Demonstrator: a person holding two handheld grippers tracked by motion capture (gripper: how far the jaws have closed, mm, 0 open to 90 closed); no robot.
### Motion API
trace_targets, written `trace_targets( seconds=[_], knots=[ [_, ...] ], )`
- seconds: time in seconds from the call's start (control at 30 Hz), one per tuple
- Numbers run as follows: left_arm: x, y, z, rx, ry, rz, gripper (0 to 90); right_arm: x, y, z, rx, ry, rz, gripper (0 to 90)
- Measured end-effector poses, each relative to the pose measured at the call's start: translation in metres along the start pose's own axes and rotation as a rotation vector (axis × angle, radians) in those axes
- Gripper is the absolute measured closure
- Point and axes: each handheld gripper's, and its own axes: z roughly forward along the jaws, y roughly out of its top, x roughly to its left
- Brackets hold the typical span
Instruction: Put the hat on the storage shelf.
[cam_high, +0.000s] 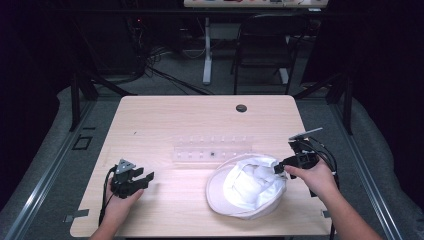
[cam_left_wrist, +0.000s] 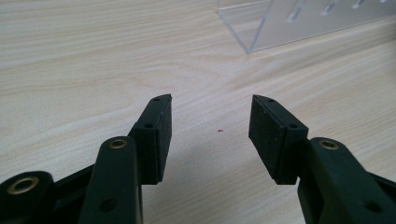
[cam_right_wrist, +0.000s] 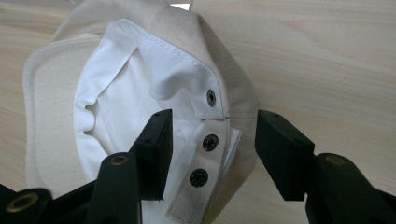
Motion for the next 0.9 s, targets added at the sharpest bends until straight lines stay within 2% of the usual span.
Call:
trace_targets(
  seconds=[0.17,0.2,0.37,0.43,0.47,0.53,0.6,0.63,0.67,0.77,0.8,0.83,0.87,0.9],
  knots=[
    [0.000,0.000,0.000,0.001,-0.001,0.001,49.4,-0.001,0.002,0.010,0.030,0.015,0.031,47.3],
    [0.000,0.000,0.000,0.000,0.000,0.001,49.4,-0.002,0.003,0.014,0.051,0.033,0.045,48.1],
    [0.001,0.000,0.000,0.005,-0.001,0.001,49.3,-0.001,0.005,0.019,0.087,0.051,0.044,50.0],
    [0.001,0.000,0.000,0.006,-0.001,0.003,49.3,0.001,0.005,0.021,0.096,0.039,0.051,52.2],
    [0.001,0.000,-0.001,0.004,0.000,0.001,49.3,0.002,0.006,0.020,0.106,0.033,0.050,56.1],
    [0.001,0.000,-0.001,0.003,0.002,0.001,49.3,0.003,0.006,0.020,0.096,0.030,0.060,58.6],
    [0.001,0.000,-0.001,0.001,0.004,0.001,49.2,0.003,0.007,0.015,0.092,0.025,0.048,66.8],
    [0.001,0.000,-0.001,0.001,0.004,0.001,49.2,0.003,0.007,0.015,0.092,0.025,0.048,66.8],
    [0.001,0.000,-0.001,0.001,0.004,0.000,49.2,0.004,0.008,0.011,0.091,0.022,0.037,70.8],
    [0.001,0.000,-0.001,0.001,0.004,0.001,49.2,0.005,0.008,0.007,0.094,0.007,0.020,73.0],
    [0.001,0.000,-0.001,0.000,0.005,0.001,49.2,0.007,0.008,0.007,0.075,0.012,0.038,74.3],
    [0.001,0.000,-0.001,0.000,0.005,0.001,49.2,0.008,0.008,0.006,0.070,0.010,0.031,75.7],
    [0.001,0.000,-0.001,0.000,0.005,0.000,49.2,0.011,0.009,0.002,0.080,0.000,-0.002,78.4],
    [0.001,0.000,-0.001,0.000,0.005,0.001,49.2,0.011,0.009,0.002,0.080,0.000,-0.002,78.4]
  ],
)
